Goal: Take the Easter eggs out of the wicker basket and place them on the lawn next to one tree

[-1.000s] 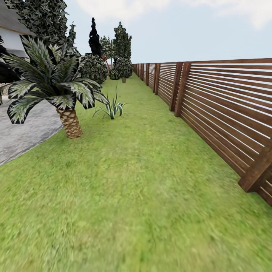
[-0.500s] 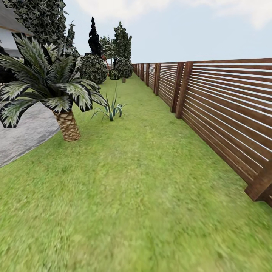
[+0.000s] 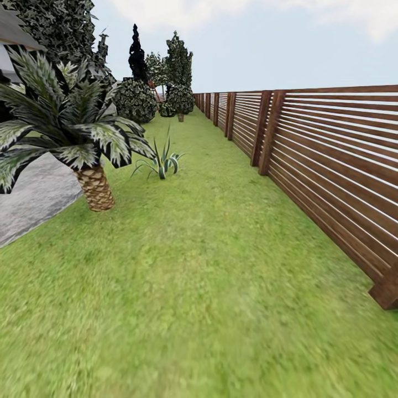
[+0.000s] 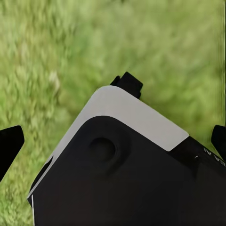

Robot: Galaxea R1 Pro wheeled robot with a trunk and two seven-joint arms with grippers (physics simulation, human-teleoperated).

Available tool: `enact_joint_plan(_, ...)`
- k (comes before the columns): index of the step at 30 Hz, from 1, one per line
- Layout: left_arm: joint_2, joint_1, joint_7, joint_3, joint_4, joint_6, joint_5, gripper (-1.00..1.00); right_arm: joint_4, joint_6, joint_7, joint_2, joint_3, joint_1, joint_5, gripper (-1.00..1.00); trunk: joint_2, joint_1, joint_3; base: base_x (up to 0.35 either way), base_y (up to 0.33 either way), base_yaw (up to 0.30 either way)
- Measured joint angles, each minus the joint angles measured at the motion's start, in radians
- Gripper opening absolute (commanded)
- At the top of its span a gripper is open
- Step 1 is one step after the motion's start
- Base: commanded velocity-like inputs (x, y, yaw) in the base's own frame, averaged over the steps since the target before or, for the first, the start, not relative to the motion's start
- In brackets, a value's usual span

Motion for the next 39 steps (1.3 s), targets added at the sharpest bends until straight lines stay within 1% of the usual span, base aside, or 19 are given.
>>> enact_joint_plan(39,0.0,0.0,0.0,0.0,0.0,0.0,0.0,1.0,0.0,0.0,0.0,0.0,0.0,0.0,0.0,1.0,0.0,0.0,0.0,0.317,0.0,0.0)
